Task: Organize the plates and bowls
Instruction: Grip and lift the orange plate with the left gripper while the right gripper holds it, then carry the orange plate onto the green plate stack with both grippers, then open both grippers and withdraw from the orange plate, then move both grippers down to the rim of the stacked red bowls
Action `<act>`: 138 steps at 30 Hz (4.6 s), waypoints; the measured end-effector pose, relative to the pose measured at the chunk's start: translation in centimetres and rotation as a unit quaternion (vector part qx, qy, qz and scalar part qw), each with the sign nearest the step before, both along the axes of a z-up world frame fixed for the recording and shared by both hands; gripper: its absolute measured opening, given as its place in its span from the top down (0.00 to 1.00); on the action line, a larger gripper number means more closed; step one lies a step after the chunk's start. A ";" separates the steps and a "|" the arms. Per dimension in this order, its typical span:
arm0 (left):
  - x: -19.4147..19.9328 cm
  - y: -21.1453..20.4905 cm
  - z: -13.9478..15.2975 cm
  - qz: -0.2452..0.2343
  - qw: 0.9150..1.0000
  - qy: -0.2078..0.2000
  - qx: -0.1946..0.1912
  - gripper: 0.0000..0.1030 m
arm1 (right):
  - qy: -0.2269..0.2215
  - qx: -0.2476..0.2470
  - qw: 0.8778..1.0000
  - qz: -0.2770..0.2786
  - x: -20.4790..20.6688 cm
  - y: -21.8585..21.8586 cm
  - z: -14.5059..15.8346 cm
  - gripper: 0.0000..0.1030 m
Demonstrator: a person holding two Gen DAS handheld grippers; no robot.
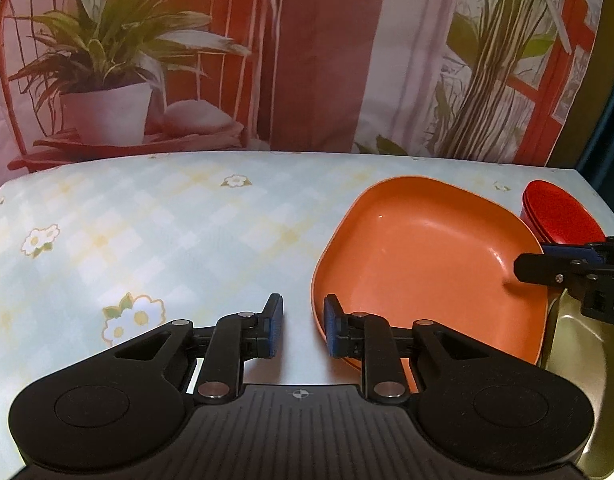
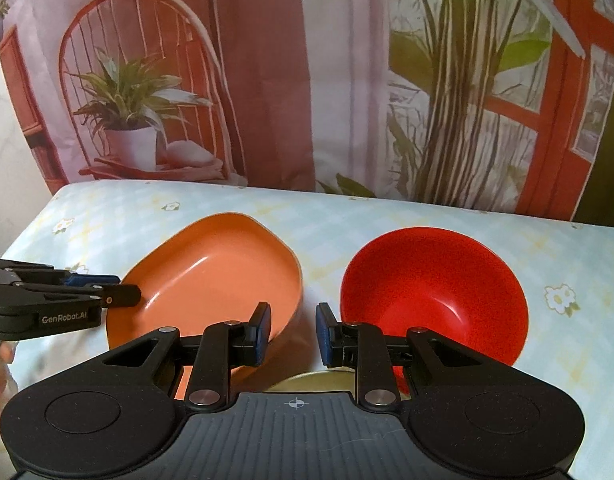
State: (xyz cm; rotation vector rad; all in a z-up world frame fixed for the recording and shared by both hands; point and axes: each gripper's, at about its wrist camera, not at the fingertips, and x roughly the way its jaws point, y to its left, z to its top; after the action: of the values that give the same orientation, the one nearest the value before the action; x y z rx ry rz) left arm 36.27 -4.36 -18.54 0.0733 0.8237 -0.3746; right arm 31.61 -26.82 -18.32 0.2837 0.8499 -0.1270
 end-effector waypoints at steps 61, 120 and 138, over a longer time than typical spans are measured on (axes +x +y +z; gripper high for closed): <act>-12.9 -8.0 5.2 -0.090 0.996 -0.009 0.015 0.77 | -0.088 0.033 0.995 -0.040 -15.5 -5.7 4.1 0.92; -11.5 -9.4 1.3 -0.091 0.995 -0.012 0.046 0.77 | -0.057 0.011 0.998 -0.040 -16.2 -6.2 -0.1 0.96; -11.7 -8.6 4.8 -0.091 0.995 -0.048 0.004 0.77 | -0.093 0.017 0.994 -0.047 -15.7 -8.1 3.3 0.83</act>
State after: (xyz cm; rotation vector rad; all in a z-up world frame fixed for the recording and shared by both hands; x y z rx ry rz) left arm 24.54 -12.92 -13.74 0.1742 0.7256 -0.5362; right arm 15.95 -34.88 -15.06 0.3608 0.6550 -0.1711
